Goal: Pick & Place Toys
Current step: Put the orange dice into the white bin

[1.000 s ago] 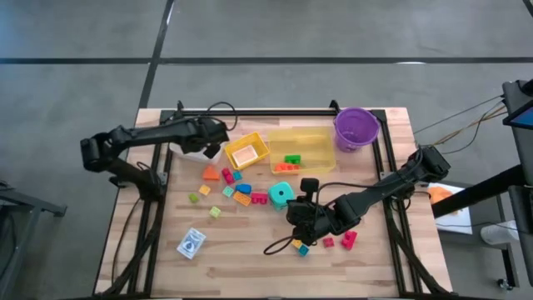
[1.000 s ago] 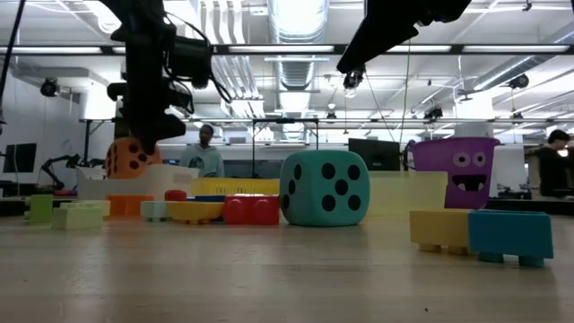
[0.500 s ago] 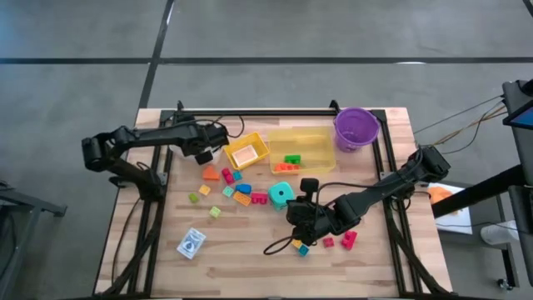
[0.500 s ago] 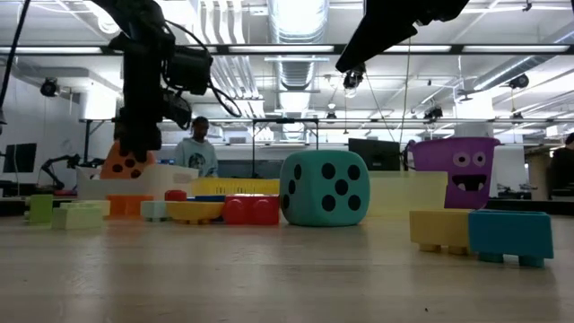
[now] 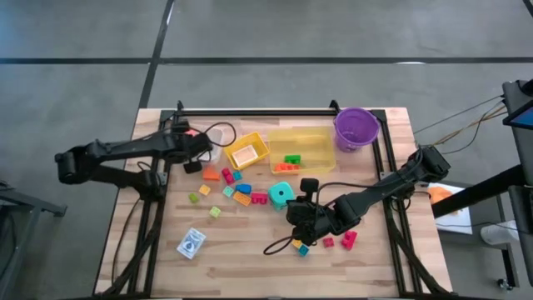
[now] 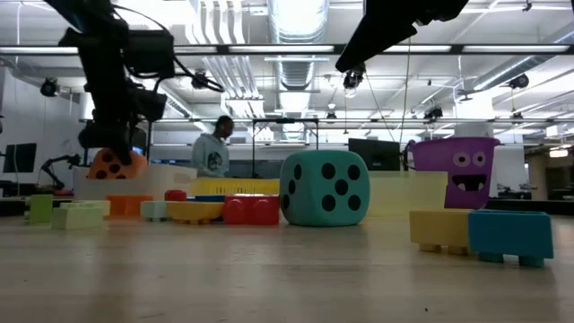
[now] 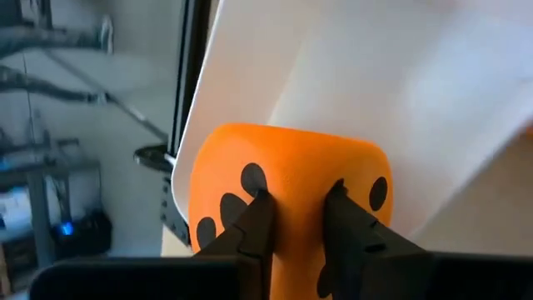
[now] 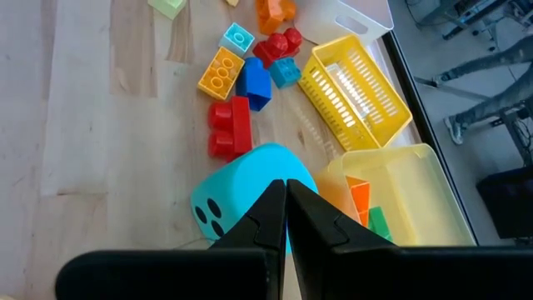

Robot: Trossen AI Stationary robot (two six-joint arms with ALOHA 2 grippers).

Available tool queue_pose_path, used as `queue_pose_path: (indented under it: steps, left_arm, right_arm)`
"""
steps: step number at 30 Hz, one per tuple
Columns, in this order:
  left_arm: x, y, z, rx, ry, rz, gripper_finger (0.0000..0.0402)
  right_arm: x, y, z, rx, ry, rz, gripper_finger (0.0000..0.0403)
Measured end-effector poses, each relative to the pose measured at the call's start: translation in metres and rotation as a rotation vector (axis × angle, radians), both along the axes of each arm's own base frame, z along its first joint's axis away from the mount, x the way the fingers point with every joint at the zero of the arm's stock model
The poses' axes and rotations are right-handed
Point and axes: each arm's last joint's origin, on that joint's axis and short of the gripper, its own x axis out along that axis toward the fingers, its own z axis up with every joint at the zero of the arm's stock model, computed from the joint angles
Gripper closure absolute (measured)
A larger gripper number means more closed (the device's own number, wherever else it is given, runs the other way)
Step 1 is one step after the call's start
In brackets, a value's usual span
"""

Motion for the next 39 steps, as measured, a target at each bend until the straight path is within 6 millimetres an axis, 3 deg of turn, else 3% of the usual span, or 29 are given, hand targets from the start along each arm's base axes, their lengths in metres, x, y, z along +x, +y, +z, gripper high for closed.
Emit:
queue_pose_path:
  steps: [6, 13, 28, 39]
  left_arm:
    - [-0.007, -0.005, 0.000, -0.024, 0.001, -0.087, 0.0344]
    - [-0.012, -0.007, -0.018, -0.031, 0.104, -0.162, 0.0345]
    - [-0.015, -0.007, -0.025, -0.007, 0.132, -0.158, 0.0345]
    - [-0.015, -0.008, -0.025, -0.012, 0.113, -0.137, 0.0271]
  right_arm:
    - [0.001, 0.000, 0.000, 0.004, -0.008, -0.001, 0.0394]
    - [0.001, 0.000, 0.001, 0.006, -0.012, -0.001, 0.0394]
    - [0.002, 0.001, 0.001, 0.011, -0.021, 0.000, 0.0394]
    - [0.002, 0.001, 0.001, 0.011, -0.021, 0.000, 0.0394]
